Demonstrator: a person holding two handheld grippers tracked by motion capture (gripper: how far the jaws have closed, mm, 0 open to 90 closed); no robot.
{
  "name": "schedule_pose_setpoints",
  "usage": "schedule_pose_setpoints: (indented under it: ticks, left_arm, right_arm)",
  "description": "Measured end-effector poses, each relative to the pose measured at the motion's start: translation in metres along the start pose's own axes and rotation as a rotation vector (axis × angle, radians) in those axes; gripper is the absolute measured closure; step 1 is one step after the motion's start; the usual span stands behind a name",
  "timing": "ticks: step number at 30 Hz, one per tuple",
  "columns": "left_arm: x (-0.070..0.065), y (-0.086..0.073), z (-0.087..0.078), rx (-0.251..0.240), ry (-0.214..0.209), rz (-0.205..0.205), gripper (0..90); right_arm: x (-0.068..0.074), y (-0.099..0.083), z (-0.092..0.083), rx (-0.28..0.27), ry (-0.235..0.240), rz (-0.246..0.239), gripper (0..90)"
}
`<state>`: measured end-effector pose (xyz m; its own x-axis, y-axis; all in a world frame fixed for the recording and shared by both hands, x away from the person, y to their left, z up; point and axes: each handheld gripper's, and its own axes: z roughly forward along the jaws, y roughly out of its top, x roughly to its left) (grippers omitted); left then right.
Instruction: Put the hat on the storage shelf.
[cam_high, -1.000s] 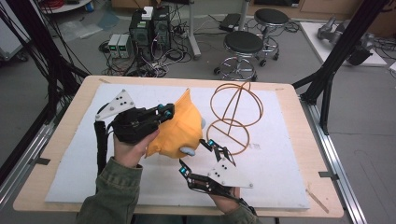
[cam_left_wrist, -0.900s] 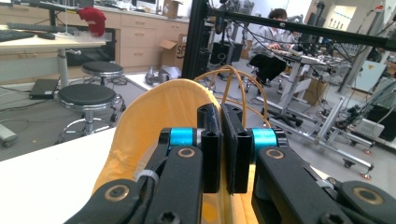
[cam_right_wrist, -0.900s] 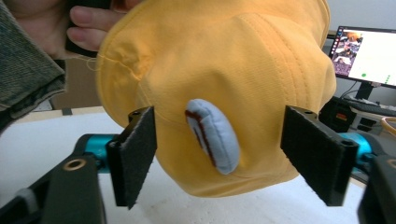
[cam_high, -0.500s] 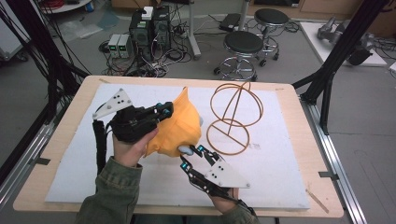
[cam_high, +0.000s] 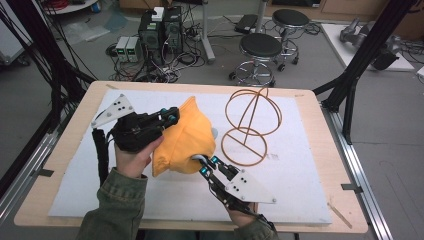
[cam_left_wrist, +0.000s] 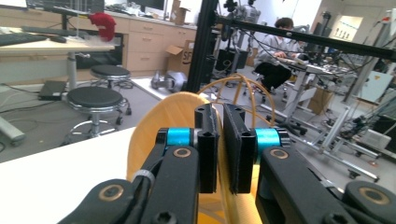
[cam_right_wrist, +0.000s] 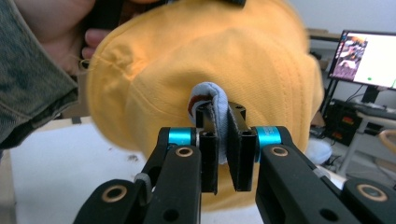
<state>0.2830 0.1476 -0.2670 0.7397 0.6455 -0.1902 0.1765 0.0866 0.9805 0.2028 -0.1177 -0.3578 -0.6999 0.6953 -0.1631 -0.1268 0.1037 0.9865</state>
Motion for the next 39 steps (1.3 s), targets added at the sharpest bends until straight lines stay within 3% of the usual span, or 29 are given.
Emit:
schedule_pose_setpoints:
  ticks: [11,20,27,35,39]
  left_arm:
    - [0.011,-0.003,-0.011,-0.015,0.049,0.01,68.9]
    - [0.016,-0.01,-0.016,-0.024,0.105,0.036,58.6]
    - [0.024,-0.016,-0.024,-0.028,0.175,0.045,46.5]
    - [0.042,-0.031,-0.039,-0.019,0.271,0.042,42.1]
    - [0.049,-0.04,-0.045,-0.01,0.295,0.033,41.6]
  right_arm:
    - [-0.017,0.019,-0.007,-0.074,-0.014,0.097,84.9]
    - [-0.023,0.023,-0.02,-0.1,-0.05,0.094,84.9]
    - [-0.03,0.026,-0.025,-0.116,-0.08,0.117,84.8]
    - [-0.034,0.031,-0.032,-0.135,-0.087,0.123,84.7]
    - [-0.035,0.036,-0.037,-0.146,-0.092,0.117,84.7]
